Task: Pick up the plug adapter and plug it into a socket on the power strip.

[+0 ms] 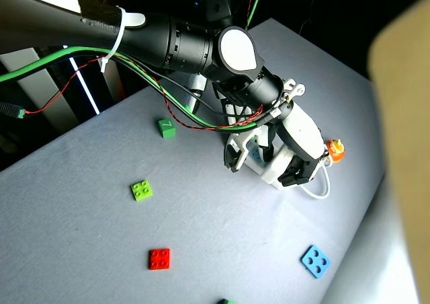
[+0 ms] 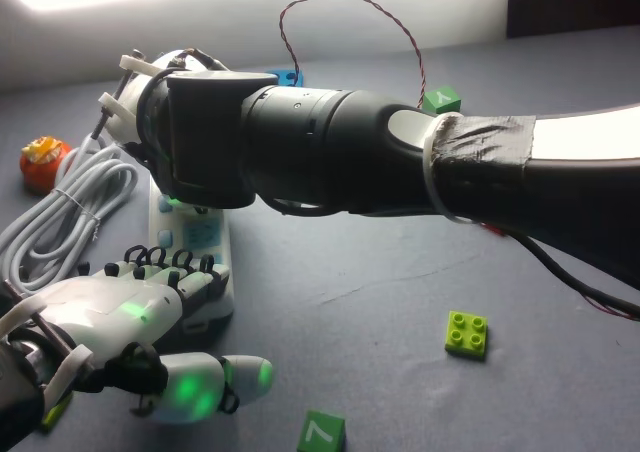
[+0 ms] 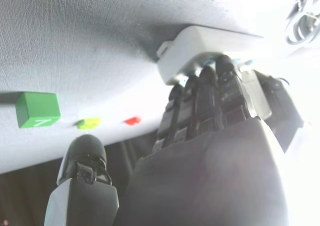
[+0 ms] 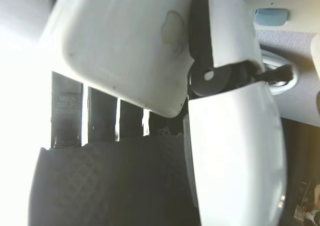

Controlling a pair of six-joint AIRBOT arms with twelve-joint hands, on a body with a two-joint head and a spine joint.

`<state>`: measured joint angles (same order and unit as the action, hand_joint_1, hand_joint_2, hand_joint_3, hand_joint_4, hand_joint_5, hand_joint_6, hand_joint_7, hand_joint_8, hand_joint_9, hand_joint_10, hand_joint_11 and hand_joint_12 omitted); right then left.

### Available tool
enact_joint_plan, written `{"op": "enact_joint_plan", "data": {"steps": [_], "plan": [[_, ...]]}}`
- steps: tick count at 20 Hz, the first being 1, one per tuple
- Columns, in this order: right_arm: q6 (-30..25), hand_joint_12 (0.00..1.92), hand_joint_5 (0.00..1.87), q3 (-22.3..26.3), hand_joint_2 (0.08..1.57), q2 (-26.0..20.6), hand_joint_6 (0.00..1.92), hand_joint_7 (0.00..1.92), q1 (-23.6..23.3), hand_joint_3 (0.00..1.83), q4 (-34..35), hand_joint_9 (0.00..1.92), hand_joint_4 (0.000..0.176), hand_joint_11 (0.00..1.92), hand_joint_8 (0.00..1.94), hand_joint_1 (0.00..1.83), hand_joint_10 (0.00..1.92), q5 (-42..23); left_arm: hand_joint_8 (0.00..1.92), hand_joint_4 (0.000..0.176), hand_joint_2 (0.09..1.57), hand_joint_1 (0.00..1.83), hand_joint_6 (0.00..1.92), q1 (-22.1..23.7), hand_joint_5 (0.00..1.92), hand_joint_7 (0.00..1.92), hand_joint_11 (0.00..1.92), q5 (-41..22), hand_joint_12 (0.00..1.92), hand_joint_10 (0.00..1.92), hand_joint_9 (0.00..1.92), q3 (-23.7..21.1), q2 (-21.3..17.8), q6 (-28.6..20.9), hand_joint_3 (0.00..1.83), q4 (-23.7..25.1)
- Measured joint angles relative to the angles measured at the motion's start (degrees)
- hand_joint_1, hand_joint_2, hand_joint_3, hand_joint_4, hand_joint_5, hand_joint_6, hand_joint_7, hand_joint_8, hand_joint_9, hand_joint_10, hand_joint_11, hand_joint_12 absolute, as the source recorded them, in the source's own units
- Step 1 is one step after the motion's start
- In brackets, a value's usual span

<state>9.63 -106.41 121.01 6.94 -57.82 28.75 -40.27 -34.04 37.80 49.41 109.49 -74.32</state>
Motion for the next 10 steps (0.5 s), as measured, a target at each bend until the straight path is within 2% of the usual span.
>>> {"op": "enact_joint_plan", "data": {"steps": [5,6,10], "plan": [[0.26,0.96,0.99,0.09,1.08,-0.13,0.9,1.12,0.04,0.0,-0.07,1.34,0.0,0.89,0.84,1.24,0.0,-0.46,0.0,0.0,1.15,0.0,0.0,0.0,0.01,0.06,0.0,0.0,0.17,0.0,0.06,0.0,0.0,0.0,0.0,0.0],[0.26,0.96,0.99,0.09,1.08,-0.13,0.89,1.12,0.04,0.0,-0.07,1.34,0.0,0.89,0.85,1.24,0.0,-0.46,0.0,0.0,1.15,0.0,0.0,0.0,0.0,0.04,0.0,0.0,0.12,0.0,0.04,0.0,0.0,0.0,0.0,0.0],[0.28,0.97,0.97,0.68,1.09,-0.63,0.93,1.1,0.11,0.0,-0.26,1.31,0.0,0.86,0.88,1.24,0.0,-0.74,0.0,0.0,1.15,0.0,0.0,0.04,0.02,0.06,0.0,0.09,0.2,0.0,0.05,0.0,0.0,0.02,0.0,0.0]]}}
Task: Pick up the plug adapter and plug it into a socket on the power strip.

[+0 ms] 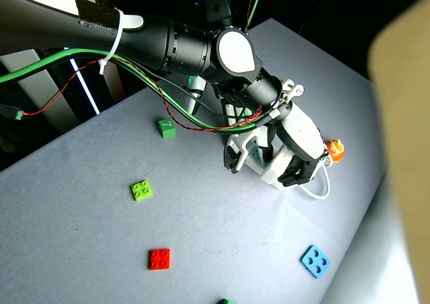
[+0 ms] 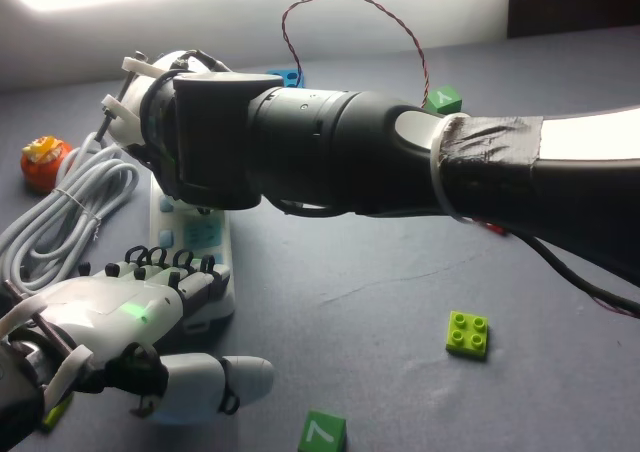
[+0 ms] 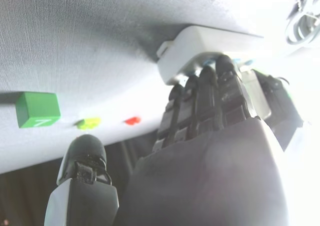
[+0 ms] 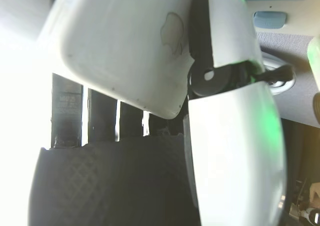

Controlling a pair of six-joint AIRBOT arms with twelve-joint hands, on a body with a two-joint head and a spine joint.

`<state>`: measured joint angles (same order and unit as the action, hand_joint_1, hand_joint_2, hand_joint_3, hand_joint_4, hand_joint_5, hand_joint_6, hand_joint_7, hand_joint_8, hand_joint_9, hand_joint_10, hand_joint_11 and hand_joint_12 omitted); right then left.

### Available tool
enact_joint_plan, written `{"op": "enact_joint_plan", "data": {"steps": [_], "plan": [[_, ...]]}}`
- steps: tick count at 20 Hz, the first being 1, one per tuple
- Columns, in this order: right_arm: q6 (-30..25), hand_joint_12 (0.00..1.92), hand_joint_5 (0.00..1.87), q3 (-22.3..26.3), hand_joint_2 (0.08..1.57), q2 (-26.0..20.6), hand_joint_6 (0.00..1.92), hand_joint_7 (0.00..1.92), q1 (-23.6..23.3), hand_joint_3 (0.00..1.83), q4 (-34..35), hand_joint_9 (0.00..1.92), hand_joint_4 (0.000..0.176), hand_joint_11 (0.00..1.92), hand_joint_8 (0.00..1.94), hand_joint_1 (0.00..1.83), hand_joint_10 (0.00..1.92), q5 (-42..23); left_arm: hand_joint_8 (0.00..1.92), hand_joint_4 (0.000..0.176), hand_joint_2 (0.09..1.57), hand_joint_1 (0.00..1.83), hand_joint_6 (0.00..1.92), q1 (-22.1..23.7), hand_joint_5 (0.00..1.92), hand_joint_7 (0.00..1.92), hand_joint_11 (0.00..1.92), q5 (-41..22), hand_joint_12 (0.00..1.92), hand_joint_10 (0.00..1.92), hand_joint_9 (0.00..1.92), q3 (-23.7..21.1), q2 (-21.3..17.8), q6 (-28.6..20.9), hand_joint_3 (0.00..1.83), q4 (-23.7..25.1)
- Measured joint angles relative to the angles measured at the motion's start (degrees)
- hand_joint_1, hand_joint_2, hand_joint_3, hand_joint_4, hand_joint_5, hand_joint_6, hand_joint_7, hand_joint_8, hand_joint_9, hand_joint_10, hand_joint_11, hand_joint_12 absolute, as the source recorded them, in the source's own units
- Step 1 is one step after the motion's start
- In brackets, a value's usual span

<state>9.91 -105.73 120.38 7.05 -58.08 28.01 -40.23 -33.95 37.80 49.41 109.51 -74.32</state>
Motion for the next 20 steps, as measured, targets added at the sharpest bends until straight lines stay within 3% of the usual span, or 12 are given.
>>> {"op": "enact_joint_plan", "data": {"steps": [1,6,7,8,9,10,14,15,16,18,20], "plan": [[-0.02,0.96,0.99,0.0,1.09,-0.04,0.91,1.11,0.0,0.0,-0.07,1.31,0.0,0.86,0.85,1.24,0.0,-0.11,0.01,0.0,1.15,0.0,0.01,0.02,0.03,0.06,0.0,0.02,0.2,0.0,0.06,0.0,0.0,-0.02,0.0,-0.02],[0.02,1.01,0.8,0.66,1.16,-0.5,1.23,0.97,0.04,0.0,-1.03,1.1,0.0,0.64,1.03,1.2,0.0,-0.26,0.0,0.0,1.15,0.0,0.0,0.11,0.03,0.07,0.0,0.11,0.17,0.0,0.06,0.0,0.0,-0.02,0.0,-0.04],[0.02,1.0,0.85,0.68,1.17,-0.61,1.16,0.89,0.09,0.0,-0.87,1.04,0.0,0.59,0.51,1.14,0.0,-0.22,0.0,0.0,1.15,0.0,0.0,0.11,0.02,0.07,0.0,0.13,0.21,0.0,0.06,0.0,0.0,-0.02,0.0,-0.04],[-0.02,0.99,0.76,1.09,1.11,-0.9,0.56,0.89,0.37,0.0,-1.09,1.0,0.0,0.55,0.27,1.14,0.0,-0.33,0.0,0.0,1.15,0.0,0.0,0.13,0.02,0.07,0.0,0.15,0.21,0.0,0.06,0.0,0.0,-0.02,0.0,-0.02],[-0.02,0.99,0.78,1.22,1.12,-0.94,0.26,0.9,0.42,0.0,-0.94,0.95,0.0,0.51,0.12,1.13,0.01,-0.31,0.0,0.0,1.15,0.0,0.0,0.13,0.02,0.07,0.0,0.17,0.21,0.0,0.06,0.0,0.0,-0.02,0.0,-0.04],[0.07,0.98,0.79,1.84,1.11,-1.22,0.12,0.91,0.39,0.0,-1.09,0.93,0.0,0.5,0.05,1.11,0.0,-0.28,0.0,0.0,1.15,0.0,0.0,0.13,0.02,0.06,0.0,0.2,0.21,0.0,0.06,0.07,0.0,-0.02,0.0,-0.04],[0.09,0.98,0.77,3.61,1.09,-2.14,0.02,0.87,0.33,0.0,-1.07,0.86,0.0,0.43,0.0,1.09,0.0,-0.63,0.0,0.0,1.15,0.0,0.0,0.13,0.01,0.06,0.0,0.17,0.26,0.0,0.06,0.07,0.0,-0.02,0.0,-0.04],[-0.04,1.03,0.68,4.87,1.12,-3.48,0.0,0.75,0.31,0.0,-0.44,0.73,0.0,0.29,0.0,1.04,0.0,-0.72,0.0,0.0,1.14,0.0,0.0,0.2,0.01,0.07,0.0,0.17,0.23,0.0,0.07,0.07,0.0,-0.02,0.0,-0.04],[-0.04,1.03,0.68,5.2,1.12,-3.69,0.0,0.75,0.28,0.0,-0.39,0.73,0.0,0.29,0.0,1.04,0.0,-0.72,0.0,0.0,1.14,0.0,0.0,0.17,0.01,0.07,0.0,0.17,0.23,0.0,0.07,0.07,0.0,-0.02,0.0,-0.04],[-0.15,1.1,0.44,6.99,1.12,-5.07,0.0,0.51,0.2,0.0,-0.37,0.5,0.0,0.04,0.0,0.93,0.0,-0.61,0.0,0.0,1.15,0.0,0.0,0.2,0.0,0.05,0.0,0.31,0.19,0.0,0.04,0.07,0.0,-0.02,0.0,0.02],[-0.74,0.94,0.29,9.09,1.09,-6.45,0.0,0.37,-0.24,0.0,0.79,0.35,0.0,0.0,0.0,0.9,0.0,-0.37,0.0,0.0,1.15,0.0,0.0,0.2,0.0,0.06,0.0,0.35,0.19,0.0,0.04,0.07,0.0,-0.02,0.0,0.07]]}}
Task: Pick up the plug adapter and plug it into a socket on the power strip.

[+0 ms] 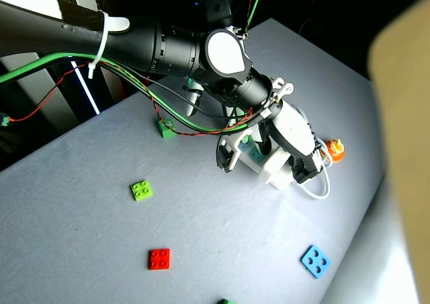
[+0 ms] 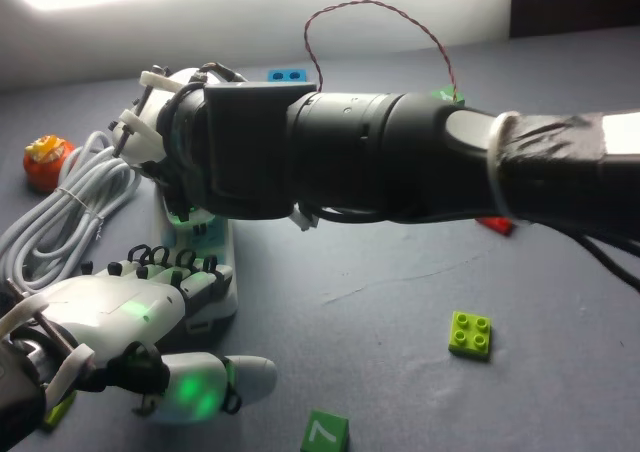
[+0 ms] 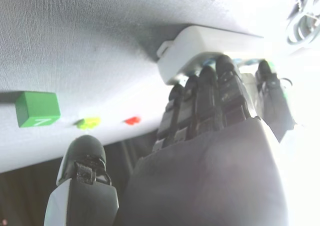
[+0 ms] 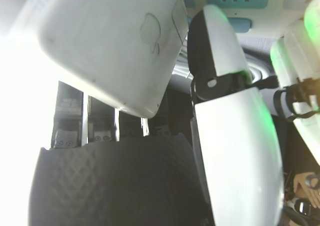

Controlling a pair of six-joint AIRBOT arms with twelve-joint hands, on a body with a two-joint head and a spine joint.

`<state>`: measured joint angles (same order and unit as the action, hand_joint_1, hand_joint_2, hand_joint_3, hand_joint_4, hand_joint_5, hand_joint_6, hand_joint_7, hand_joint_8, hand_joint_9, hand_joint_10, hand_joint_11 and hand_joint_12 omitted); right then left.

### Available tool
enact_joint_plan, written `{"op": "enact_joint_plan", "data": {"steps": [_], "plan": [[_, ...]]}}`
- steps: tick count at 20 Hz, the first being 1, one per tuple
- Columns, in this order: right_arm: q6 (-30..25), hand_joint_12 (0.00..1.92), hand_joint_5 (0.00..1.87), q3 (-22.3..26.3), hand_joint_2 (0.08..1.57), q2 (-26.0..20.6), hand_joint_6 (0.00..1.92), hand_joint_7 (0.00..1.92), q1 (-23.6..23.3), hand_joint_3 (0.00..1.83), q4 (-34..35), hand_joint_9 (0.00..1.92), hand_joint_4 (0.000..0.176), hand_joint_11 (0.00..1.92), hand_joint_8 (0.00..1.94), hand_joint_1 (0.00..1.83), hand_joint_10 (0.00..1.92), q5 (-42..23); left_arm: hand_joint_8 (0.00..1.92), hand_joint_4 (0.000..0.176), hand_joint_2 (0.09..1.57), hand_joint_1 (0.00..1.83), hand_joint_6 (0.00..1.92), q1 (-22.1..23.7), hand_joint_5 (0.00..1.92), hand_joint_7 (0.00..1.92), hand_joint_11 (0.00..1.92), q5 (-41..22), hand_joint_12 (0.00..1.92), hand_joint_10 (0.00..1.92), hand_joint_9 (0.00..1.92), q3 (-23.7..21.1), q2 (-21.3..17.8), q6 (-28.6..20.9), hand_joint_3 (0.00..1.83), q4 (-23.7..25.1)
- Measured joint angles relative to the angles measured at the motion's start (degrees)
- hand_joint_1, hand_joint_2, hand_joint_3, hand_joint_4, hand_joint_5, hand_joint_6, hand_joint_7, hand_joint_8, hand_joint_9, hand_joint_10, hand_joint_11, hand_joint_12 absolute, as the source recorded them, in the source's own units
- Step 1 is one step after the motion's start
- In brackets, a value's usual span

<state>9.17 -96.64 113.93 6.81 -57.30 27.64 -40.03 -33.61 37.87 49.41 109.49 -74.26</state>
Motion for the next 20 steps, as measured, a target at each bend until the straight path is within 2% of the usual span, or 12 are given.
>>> {"op": "enact_joint_plan", "data": {"steps": [5,7,8,9,10,12,13,17,18,19,20], "plan": [[-0.2,0.71,0.13,3.96,1.06,-3.21,0.0,0.21,-1.07,0.0,1.2,0.22,0.0,0.0,0.0,0.81,0.0,0.59,0.0,0.0,1.15,0.0,0.0,0.66,0.0,0.05,0.0,1.05,0.16,0.0,0.03,0.46,-0.04,0.04,0.0,-0.13],[-0.35,0.75,0.12,5.07,1.03,-4.57,0.0,0.2,-1.88,0.0,0.96,0.22,0.0,0.0,0.0,0.82,0.0,0.13,0.0,0.0,1.14,0.0,0.0,1.14,0.01,0.06,0.0,1.51,0.18,0.0,0.04,0.66,-0.04,0.26,0.0,-0.33],[-0.37,0.67,0.07,5.49,1.02,-5.44,0.0,0.15,-2.05,0.0,0.74,0.18,0.0,0.0,0.0,0.75,0.0,-0.35,0.0,0.0,1.14,0.0,0.0,1.18,0.01,0.06,0.0,1.53,0.18,0.0,0.05,0.7,-0.04,0.24,0.0,-0.42],[-0.35,0.67,0.07,5.77,1.02,-5.99,0.0,0.15,-2.12,0.0,0.61,0.18,0.0,0.0,0.0,0.75,0.0,-0.33,0.0,0.0,1.14,0.0,0.0,1.27,0.01,0.06,0.0,1.6,0.18,0.0,0.05,0.7,-0.04,0.31,0.0,-0.42],[-0.37,0.61,0.04,6.49,1.02,-6.8,0.0,0.12,-2.19,0.0,0.83,0.15,0.0,0.0,0.0,0.66,0.0,-0.24,0.0,0.0,1.15,0.0,0.0,1.31,0.0,0.05,0.0,1.62,0.18,0.0,0.04,0.7,-0.04,0.31,0.0,-0.52],[-0.37,0.48,0.01,9.33,0.99,-9.38,0.0,0.07,-2.75,0.0,1.16,0.11,0.0,0.0,0.0,0.59,0.0,-0.37,0.0,0.0,1.14,0.0,0.0,2.03,0.0,0.04,0.0,2.14,0.2,0.0,0.04,1.05,-0.04,0.57,0.0,-1.09],[-0.37,0.48,0.01,10.69,0.99,-10.58,0.0,0.07,-3.28,0.0,1.16,0.11,0.0,0.0,0.0,0.59,0.0,-0.94,0.0,0.0,1.14,0.0,0.0,2.27,0.0,0.04,0.0,2.45,0.2,0.0,0.04,1.33,-0.04,0.59,0.0,-1.18],[-1.66,0.36,0.01,18.21,0.8,-17.79,0.0,0.05,-5.51,0.0,-3.74,0.06,0.0,0.0,0.0,0.53,0.0,-6.29,0.0,0.0,1.14,0.0,0.0,4.09,0.01,0.04,0.0,4.7,0.21,0.0,0.04,2.8,-0.28,1.27,0.0,-1.27],[-1.68,0.26,0.0,20.39,0.78,-19.8,0.0,0.02,-5.9,0.0,-3.91,0.02,0.0,0.0,0.0,0.52,0.0,-6.49,0.0,0.0,1.13,0.0,0.0,4.22,0.01,0.05,0.0,5.25,0.2,0.0,0.04,3.15,-0.31,1.38,0.0,-1.25],[-1.7,0.26,0.0,22.51,0.78,-21.75,0.0,0.02,-5.99,0.0,-3.85,0.02,0.0,0.0,0.0,0.52,0.0,-6.49,0.0,0.0,1.13,0.0,0.0,4.28,0.01,0.05,0.0,5.6,0.2,0.0,0.04,3.19,-0.44,1.44,0.0,-1.25],[-1.66,0.2,0.0,26.01,0.75,-25.31,0.0,0.01,-5.99,0.0,-3.78,0.02,0.0,0.0,0.0,0.39,0.0,-6.62,0.0,0.0,1.13,0.0,0.0,5.05,0.0,0.04,0.0,6.67,0.16,0.0,0.04,3.5,-0.96,1.44,0.0,-1.66]]}}
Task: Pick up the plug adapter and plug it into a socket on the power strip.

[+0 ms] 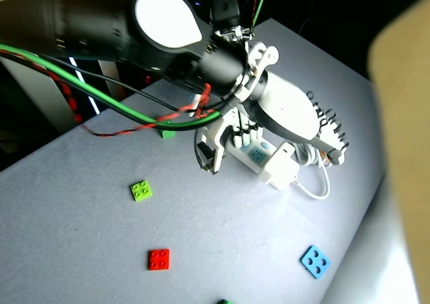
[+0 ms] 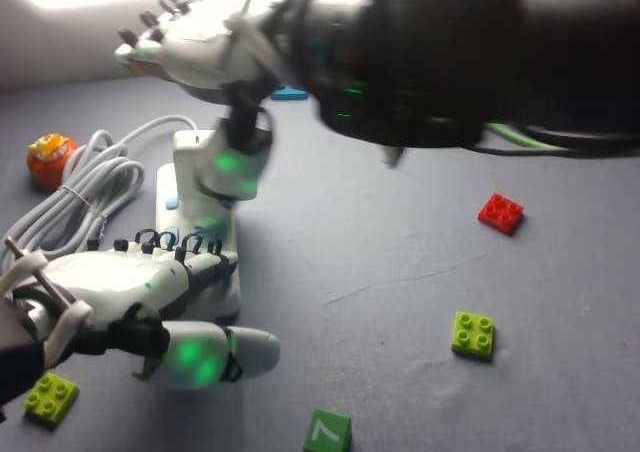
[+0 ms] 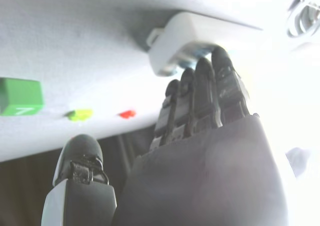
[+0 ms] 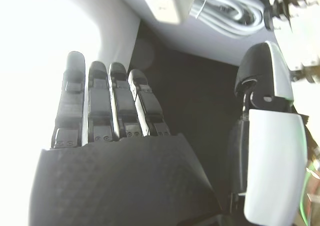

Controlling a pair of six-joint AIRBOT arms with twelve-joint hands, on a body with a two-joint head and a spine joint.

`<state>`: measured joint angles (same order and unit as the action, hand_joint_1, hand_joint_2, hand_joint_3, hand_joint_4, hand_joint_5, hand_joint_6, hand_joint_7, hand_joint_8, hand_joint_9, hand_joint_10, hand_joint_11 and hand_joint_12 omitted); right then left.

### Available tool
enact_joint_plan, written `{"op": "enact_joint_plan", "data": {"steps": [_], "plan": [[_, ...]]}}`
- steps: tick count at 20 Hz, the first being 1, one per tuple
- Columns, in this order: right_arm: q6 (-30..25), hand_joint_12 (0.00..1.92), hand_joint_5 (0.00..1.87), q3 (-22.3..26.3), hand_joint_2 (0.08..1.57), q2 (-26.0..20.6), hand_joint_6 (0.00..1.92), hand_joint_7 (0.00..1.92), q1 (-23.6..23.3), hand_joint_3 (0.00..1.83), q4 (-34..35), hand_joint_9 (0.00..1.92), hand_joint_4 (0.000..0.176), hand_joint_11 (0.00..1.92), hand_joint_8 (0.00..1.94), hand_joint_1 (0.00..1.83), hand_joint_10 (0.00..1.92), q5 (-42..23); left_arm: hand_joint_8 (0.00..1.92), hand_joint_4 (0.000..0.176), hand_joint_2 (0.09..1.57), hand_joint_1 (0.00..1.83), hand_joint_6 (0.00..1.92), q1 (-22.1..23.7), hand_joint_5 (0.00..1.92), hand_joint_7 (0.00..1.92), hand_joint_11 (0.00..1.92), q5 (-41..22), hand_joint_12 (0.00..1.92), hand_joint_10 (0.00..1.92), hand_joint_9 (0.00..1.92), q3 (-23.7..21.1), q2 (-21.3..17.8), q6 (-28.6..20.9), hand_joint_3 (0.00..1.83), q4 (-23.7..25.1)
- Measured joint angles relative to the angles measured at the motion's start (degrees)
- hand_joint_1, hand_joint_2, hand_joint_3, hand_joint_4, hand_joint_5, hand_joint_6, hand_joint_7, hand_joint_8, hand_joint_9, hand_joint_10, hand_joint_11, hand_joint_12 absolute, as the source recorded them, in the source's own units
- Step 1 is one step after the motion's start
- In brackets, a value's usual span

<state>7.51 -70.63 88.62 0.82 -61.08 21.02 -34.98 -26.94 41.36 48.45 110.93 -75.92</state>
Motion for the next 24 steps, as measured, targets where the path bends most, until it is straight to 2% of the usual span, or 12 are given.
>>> {"op": "enact_joint_plan", "data": {"steps": [3,7,10,12,13,14,15,16,17,18,21,24], "plan": [[-0.2,0.32,0.05,7.26,0.7,-8.87,0.0,0.08,0.0,0.0,-0.2,0.09,0.0,0.0,0.01,0.37,0.01,-1.4,0.0,0.0,1.13,0.0,0.0,1.27,0.0,0.03,0.0,2.62,0.15,0.0,0.03,0.79,-1.25,0.07,0.0,-0.57],[-2.71,0.48,0.17,15.21,0.72,-20.17,0.02,0.23,0.79,0.0,-0.07,0.23,0.0,0.0,0.02,0.37,0.03,-1.64,0.02,0.0,1.15,0.0,0.01,3.78,0.14,0.28,0.0,4.92,0.48,0.03,0.26,2.34,-2.86,0.52,0.0,-0.33],[2.47,0.65,0.24,18.01,0.73,-25.18,0.03,0.33,1.75,0.0,8.37,0.32,0.0,0.0,0.03,0.37,0.04,-1.68,0.05,0.0,1.15,0.0,0.04,5.9,0.32,0.46,0.0,5.57,0.76,0.06,0.4,2.56,-4.61,1.66,0.0,-0.31],[5.51,0.76,0.31,20.06,0.76,-28.2,0.04,0.39,2.05,0.01,13.53,0.38,0.0,0.0,0.04,0.38,0.05,-1.51,0.05,0.0,1.18,0.0,0.05,7.41,0.33,0.46,0.0,6.6,0.85,0.09,0.43,3.28,-5.42,2.95,0.01,-0.17],[5.73,0.85,0.35,20.83,0.77,-29.14,0.06,0.42,2.12,0.01,13.62,0.42,0.0,0.0,0.05,0.37,0.06,-1.6,0.48,0.0,1.2,0.0,0.48,7.93,0.22,0.36,0.0,6.8,1.05,0.81,0.22,3.28,-5.88,3.08,0.01,-0.2],[5.79,0.95,0.38,21.31,0.78,-29.83,0.07,0.45,2.16,0.01,13.73,0.46,0.0,0.0,0.07,0.37,0.08,-1.57,1.02,0.0,1.18,0.03,1.03,8.44,0.04,0.17,0.0,7.5,1.23,1.24,0.06,3.26,-6.49,3.37,0.0,-0.15],[5.88,0.95,0.38,21.57,0.78,-30.29,0.07,0.45,2.32,0.01,13.75,0.46,0.0,0.0,0.07,0.37,0.08,-1.68,1.02,0.0,1.18,0.03,1.03,8.92,0.04,0.17,0.0,8.15,1.23,1.24,0.06,3.28,-6.91,3.48,0.0,-0.17],[5.9,1.4,0.09,21.9,0.79,-30.82,0.95,0.18,2.56,0.0,14.14,0.17,0.0,0.0,0.91,0.35,1.03,-1.64,1.81,0.0,1.14,0.15,1.79,9.73,0.0,0.01,0.0,8.9,1.89,1.86,0.0,3.28,-7.61,3.98,0.0,-0.2],[7.39,1.58,0.02,22.23,0.78,-31.26,1.26,0.06,2.71,0.0,15.93,0.06,0.0,0.0,1.24,0.32,1.39,-1.4,1.9,0.0,1.14,0.18,1.8,11.08,0.0,0.0,0.0,9.77,1.91,1.91,0.0,3.41,-8.26,4.81,0.0,-0.24],[8.39,1.77,0.0,22.51,0.77,-31.43,1.44,0.01,2.71,0.0,17.0,0.02,0.0,0.0,1.49,0.36,1.63,-1.16,1.92,0.0,1.14,0.2,1.75,12.24,0.02,0.02,0.01,10.62,1.92,1.92,0.02,3.82,-8.63,5.25,0.0,-0.17],[9.57,1.92,0.0,23.54,0.78,-32.13,1.64,0.01,2.71,0.0,17.16,0.0,0.0,0.0,1.79,0.37,1.89,-1.55,1.92,0.0,1.14,0.24,1.8,16.33,0.05,0.06,0.08,13.9,1.92,1.92,0.08,4.44,-10.14,5.88,0.0,0.11],[9.33,1.92,0.0,24.24,0.78,-32.57,1.91,0.0,2.71,0.0,17.07,0.08,0.0,0.08,1.94,0.4,1.92,-1.36,1.92,0.0,1.16,0.16,1.86,18.67,0.09,0.08,0.12,14.67,1.92,1.92,0.09,3.85,-10.86,6.27,0.0,0.07]]}}
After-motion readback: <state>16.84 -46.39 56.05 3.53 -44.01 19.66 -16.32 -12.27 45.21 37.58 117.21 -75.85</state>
